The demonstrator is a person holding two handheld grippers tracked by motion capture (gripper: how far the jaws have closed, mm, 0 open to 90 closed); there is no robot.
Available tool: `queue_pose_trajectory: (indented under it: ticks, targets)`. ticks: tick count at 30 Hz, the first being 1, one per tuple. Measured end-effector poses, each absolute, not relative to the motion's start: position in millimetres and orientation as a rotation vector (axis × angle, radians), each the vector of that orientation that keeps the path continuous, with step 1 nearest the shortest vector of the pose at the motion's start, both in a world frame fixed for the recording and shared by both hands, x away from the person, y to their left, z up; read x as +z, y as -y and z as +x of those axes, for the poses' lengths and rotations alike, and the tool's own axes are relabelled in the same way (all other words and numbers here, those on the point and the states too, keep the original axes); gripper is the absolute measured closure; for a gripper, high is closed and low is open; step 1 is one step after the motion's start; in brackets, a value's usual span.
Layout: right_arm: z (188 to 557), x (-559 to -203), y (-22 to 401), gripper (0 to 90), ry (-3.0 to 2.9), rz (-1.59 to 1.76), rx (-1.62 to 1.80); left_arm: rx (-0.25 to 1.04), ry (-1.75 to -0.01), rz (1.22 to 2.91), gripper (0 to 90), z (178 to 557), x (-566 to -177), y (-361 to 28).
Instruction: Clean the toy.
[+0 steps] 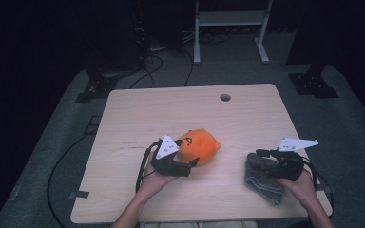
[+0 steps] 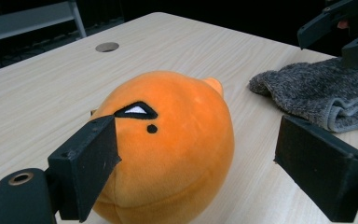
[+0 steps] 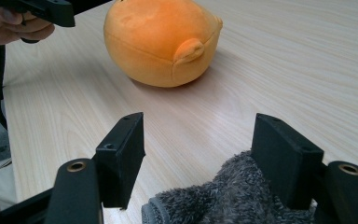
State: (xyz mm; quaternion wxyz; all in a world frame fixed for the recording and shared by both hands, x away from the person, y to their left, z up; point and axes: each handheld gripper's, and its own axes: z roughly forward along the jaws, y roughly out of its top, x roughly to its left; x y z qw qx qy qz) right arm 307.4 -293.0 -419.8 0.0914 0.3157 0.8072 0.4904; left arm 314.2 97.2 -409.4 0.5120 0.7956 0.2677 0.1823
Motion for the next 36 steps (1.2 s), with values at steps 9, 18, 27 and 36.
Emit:
queue_pose_trajectory:
  ticks: [9,18,27,36]
  targets:
    - [306.1,-419.8,294.7,33.2,-2.392,0.947,1.460,0.443,-0.653,1.908,12.5,306.5,-410.2,-104.6]
    - [304.7,-421.0,296.8,32.9,-2.390,0.953,1.460,0.449,-0.658,1.914,12.2,299.3,-410.6,-113.4]
    - [304.6,-422.3,295.9,32.8,-2.387,0.964,1.467,0.453,-0.669,1.904,12.0,291.9,-414.7,-122.8]
    - [303.6,-424.7,296.3,32.8,-2.392,0.966,1.461,0.454,-0.703,1.891,11.6,285.0,-420.7,-138.8]
